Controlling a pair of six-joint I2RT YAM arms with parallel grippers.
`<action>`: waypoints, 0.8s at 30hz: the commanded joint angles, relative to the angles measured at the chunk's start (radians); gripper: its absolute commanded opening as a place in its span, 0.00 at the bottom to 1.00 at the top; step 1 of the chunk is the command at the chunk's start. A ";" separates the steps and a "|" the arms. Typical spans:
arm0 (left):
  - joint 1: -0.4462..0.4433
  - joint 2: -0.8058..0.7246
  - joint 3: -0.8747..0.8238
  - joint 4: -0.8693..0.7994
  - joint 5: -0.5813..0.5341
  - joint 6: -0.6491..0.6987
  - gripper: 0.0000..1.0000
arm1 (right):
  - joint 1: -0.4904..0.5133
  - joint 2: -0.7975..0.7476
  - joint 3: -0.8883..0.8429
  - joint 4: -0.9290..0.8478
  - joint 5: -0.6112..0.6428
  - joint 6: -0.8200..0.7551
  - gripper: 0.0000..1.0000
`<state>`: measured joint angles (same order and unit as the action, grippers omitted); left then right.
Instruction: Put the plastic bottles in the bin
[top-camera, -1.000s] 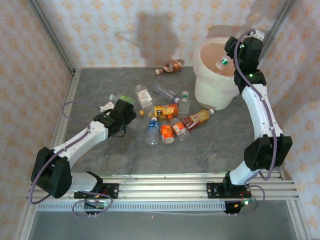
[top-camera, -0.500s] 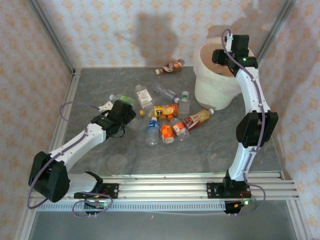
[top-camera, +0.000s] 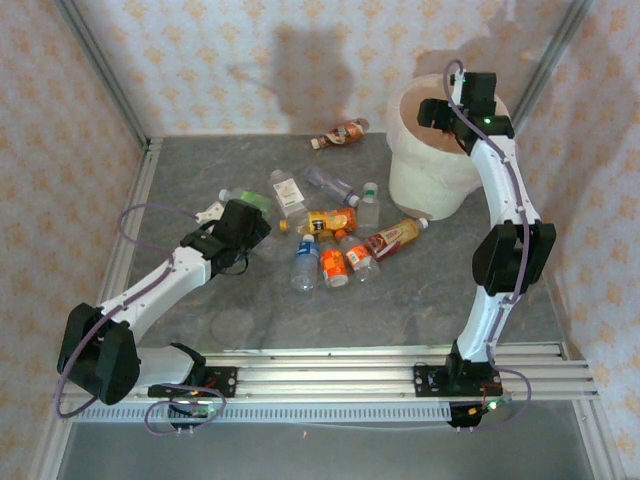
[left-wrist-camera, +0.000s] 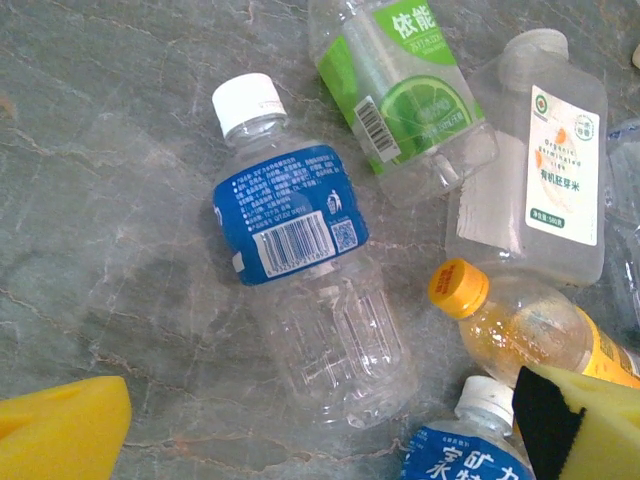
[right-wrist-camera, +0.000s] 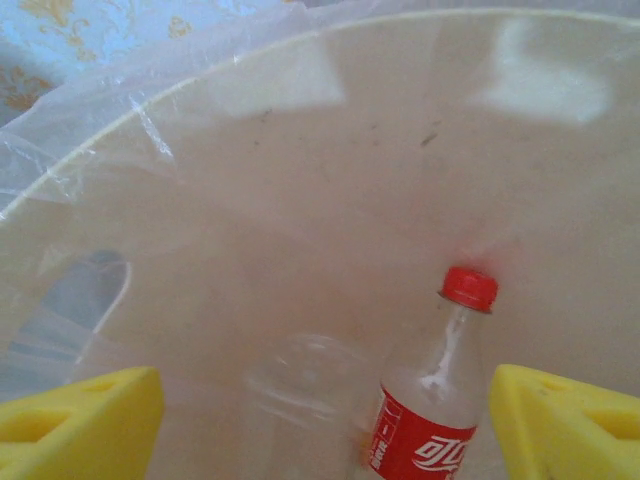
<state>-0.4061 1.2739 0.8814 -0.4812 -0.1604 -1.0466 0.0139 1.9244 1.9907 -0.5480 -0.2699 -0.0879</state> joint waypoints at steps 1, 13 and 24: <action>0.012 -0.002 -0.001 0.003 -0.011 0.011 1.00 | -0.001 -0.104 -0.040 0.081 0.011 0.023 0.89; 0.097 0.012 0.001 0.015 0.030 0.004 1.00 | -0.001 -0.406 -0.281 0.209 0.003 0.042 0.99; 0.184 0.137 0.000 0.098 0.091 -0.099 1.00 | 0.048 -0.832 -0.673 0.345 -0.315 0.106 0.99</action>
<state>-0.2321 1.3846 0.8814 -0.4274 -0.0895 -1.0969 0.0292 1.1851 1.3914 -0.2802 -0.4587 -0.0219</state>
